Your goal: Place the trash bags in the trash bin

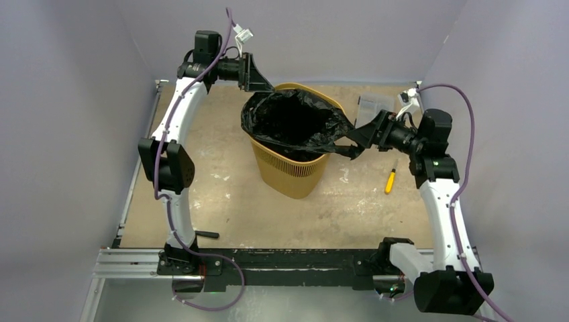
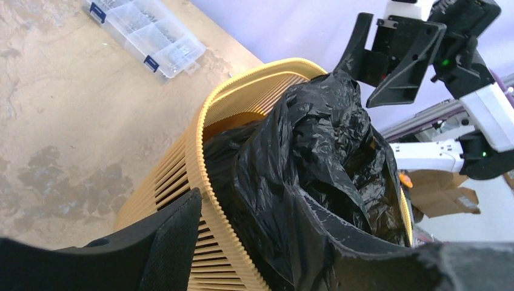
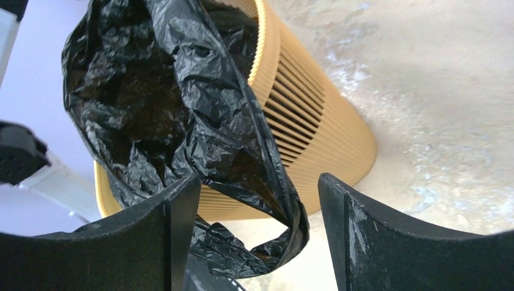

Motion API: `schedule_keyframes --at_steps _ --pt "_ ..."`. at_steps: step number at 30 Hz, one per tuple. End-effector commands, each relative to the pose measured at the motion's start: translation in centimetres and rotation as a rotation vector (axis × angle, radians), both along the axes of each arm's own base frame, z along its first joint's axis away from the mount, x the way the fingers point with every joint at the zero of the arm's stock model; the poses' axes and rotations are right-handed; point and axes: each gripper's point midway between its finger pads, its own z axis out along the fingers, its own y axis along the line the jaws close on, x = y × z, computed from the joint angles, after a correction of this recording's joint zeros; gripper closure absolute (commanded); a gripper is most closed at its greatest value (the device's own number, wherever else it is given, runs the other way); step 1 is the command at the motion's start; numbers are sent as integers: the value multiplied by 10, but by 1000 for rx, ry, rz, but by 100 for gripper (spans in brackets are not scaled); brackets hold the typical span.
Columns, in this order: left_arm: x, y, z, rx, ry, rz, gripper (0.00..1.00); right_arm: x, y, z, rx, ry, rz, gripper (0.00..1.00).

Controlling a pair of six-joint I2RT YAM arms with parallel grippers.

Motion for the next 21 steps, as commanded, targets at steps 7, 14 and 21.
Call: schedule_keyframes --at_steps 7,14,21 --pt "-23 -6 24 -79 -70 -122 84 -15 28 20 74 -105 262 36" --pt "-24 -9 70 -184 -159 -96 100 -11 23 23 54 -116 202 67" --pt "-24 -2 95 -170 -279 3 100 3 6 39 -28 -149 83 88"
